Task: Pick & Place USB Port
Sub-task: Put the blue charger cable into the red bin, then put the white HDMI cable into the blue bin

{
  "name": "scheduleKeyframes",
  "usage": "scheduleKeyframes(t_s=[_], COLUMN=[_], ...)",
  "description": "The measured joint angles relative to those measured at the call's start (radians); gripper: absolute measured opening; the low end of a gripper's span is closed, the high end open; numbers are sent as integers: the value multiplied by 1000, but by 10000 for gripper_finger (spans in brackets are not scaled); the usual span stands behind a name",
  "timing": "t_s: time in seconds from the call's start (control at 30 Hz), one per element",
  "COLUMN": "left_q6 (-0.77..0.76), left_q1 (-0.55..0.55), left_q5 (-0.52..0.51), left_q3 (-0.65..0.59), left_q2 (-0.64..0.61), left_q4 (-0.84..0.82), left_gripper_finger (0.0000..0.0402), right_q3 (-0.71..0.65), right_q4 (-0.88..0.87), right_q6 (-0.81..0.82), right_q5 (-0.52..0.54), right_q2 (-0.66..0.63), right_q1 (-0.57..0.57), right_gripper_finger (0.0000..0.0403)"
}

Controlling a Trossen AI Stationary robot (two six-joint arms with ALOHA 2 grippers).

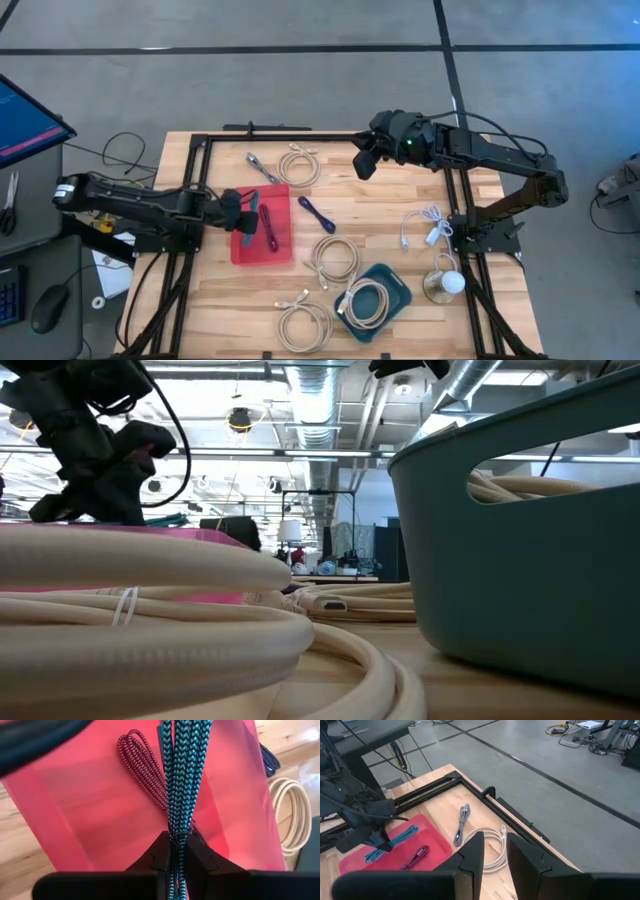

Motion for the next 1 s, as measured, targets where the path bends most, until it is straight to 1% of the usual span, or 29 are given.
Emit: scheduleKeyframes(t_s=[0.1,0.3,0.4,0.67,0.8,1.0], left_q6=[0,0,0,17,128,397], left_q1=[0,0,0,0,0,0], left_q5=[0,0,0,0,-3,-24], left_q3=[0,0,0,0,0,0], left_q2=[8,9,9,9,9,9], left_q4=[0,2,3,23,150,507], left_gripper_finger=[29,65,76,77,67,42], right_q3=[0,0,0,0,0,0], right_q4=[0,0,0,-4,-20,-28], right_q6=[0,0,0,-1,-30,-70], right_q5=[0,0,0,0,-14,-49], right_q2=[0,0,0,0,-1,-2], right_q1=[0,0,0,0,1,16], right_gripper_finger=[76,76,76,76,76,76])
